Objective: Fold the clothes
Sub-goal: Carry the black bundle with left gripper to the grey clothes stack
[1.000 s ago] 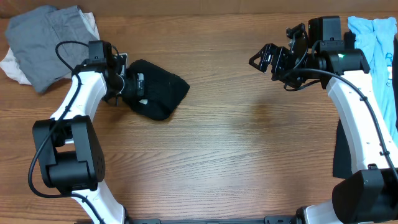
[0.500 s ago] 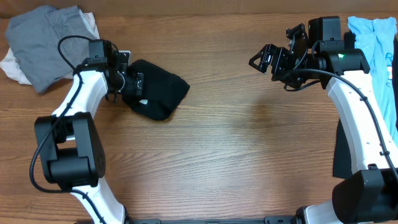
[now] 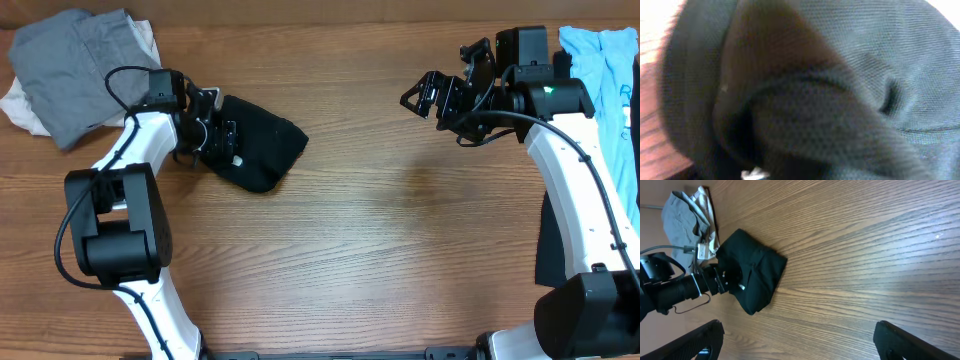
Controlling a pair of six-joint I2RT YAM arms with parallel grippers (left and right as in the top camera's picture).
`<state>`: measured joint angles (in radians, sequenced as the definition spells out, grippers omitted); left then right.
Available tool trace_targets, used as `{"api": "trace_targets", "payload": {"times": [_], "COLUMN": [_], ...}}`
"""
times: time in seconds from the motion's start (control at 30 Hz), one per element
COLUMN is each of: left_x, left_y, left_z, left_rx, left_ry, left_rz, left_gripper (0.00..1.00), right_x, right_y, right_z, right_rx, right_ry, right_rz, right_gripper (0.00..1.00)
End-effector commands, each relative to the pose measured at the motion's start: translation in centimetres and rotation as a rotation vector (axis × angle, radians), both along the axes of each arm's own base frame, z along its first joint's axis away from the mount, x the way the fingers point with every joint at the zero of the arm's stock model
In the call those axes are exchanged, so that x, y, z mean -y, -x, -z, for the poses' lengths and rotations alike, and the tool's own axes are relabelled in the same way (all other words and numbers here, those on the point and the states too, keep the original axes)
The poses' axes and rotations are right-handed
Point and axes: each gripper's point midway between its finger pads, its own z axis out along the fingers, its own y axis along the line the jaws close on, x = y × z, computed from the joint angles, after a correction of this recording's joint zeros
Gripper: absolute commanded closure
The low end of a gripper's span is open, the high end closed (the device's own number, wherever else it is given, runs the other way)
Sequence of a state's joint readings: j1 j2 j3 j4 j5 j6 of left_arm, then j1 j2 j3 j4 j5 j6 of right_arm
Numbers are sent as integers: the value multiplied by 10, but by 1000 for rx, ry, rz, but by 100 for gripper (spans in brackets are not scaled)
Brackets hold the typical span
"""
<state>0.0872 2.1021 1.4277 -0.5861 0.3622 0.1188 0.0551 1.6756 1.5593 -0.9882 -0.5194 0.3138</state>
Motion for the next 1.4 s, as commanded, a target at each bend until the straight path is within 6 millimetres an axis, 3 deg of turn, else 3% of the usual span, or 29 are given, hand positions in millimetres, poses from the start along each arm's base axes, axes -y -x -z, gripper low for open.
{"api": "trace_targets", "payload": {"times": [0.0, 0.07, 0.13, 0.17, 0.37, 0.6, 0.7, 0.97, 1.2, 1.37], "left_x": [12, 14, 14, 14, 12, 8, -4, -22, -58, -94], "left_y": [17, 19, 18, 16, -9, -65, -84, -113, -127, -133], "left_z": [45, 49, 48, 46, 21, -43, -62, -81, -88, -100], "left_rx": [-107, -117, -112, -106, -51, 122, 193, 327, 391, 415], "left_ry": [39, 55, 54, 55, 53, 33, -17, -116, -266, -382], "left_rz": [37, 40, 40, 36, 21, 26, 4, -19, -54, -129], "left_gripper": [39, 54, 92, 96, 96, 96, 96, 96, 96, 96], "right_x": [-1, -1, -1, -1, -1, 0, 0, 0, 9, 9], "right_y": [1, 1, 2, 2, 2, 8, 12, 20, 32, 39], "right_z": [1, 2, 2, 2, 2, 5, 7, 11, 21, 23], "right_rx": [-4, -8, -10, -10, -12, -42, -62, -104, -165, -201], "right_ry": [4, 4, 4, 5, 5, 7, 8, 11, 61, 62], "right_rz": [-4, -4, -4, -4, -5, -5, -5, -5, 16, 20], "right_gripper": [0, 0, 0, 0, 0, 0, 0, 0, 0, 0]}}
